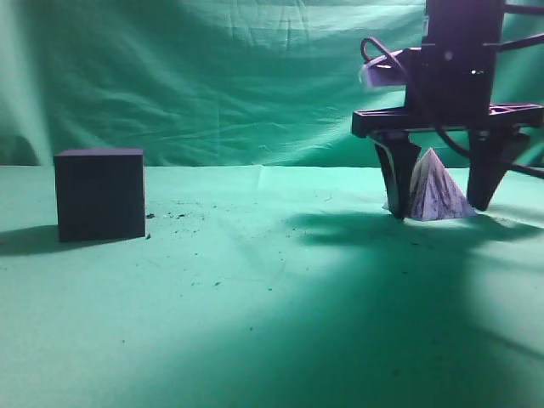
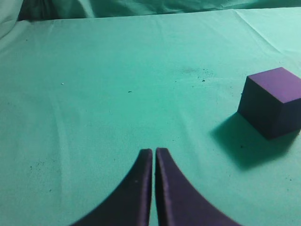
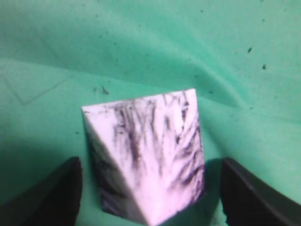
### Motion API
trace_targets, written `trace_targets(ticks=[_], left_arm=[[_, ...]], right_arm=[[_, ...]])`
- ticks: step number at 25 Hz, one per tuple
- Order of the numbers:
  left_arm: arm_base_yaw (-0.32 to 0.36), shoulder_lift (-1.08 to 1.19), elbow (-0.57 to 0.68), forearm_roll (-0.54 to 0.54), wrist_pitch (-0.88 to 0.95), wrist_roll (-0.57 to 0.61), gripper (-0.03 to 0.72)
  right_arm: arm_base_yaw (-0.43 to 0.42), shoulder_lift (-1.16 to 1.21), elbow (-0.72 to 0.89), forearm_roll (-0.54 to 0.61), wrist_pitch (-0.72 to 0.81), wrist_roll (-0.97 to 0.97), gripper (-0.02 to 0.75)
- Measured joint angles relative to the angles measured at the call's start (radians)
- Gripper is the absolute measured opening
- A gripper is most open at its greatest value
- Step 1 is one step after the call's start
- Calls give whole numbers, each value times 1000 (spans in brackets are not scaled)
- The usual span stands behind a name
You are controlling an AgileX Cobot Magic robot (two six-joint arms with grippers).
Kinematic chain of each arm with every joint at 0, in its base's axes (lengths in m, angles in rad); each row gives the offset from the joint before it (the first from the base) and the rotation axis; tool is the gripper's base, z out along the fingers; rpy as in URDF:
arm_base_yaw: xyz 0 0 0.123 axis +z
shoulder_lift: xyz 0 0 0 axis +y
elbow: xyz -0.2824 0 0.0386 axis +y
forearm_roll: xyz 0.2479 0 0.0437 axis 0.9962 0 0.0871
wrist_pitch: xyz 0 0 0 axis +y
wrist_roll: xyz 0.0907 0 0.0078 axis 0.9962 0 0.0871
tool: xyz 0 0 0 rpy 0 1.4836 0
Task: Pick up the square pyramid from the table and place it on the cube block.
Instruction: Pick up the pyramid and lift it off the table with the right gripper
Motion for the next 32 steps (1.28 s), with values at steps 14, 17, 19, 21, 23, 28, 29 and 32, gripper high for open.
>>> trace_targets(ticks=[14,17,19,21,23,28,29,32], left_arm=[[0,0,0,0,0,0,0],[0,0,0,0,0,0,0],[0,0,0,0,0,0,0],[0,0,0,0,0,0,0],[0,0,0,0,0,0,0],[0,0,0,0,0,0,0],[0,0,0,0,0,0,0],[0,0,0,0,0,0,0]], right_arm=[[6,20,-14,20,-21,2,388],[6,22,-23,13,-3,2,403],[7,25,-40,4,24,2,403],[7,25,-63,-21,67,2,362],[7,22,-93,-36,121,2,377],[9,-57,-221,-1,205,-58,377],[17,-76,-250,11,233,-66,377],[77,-116,-329,30,302,-85,377]])
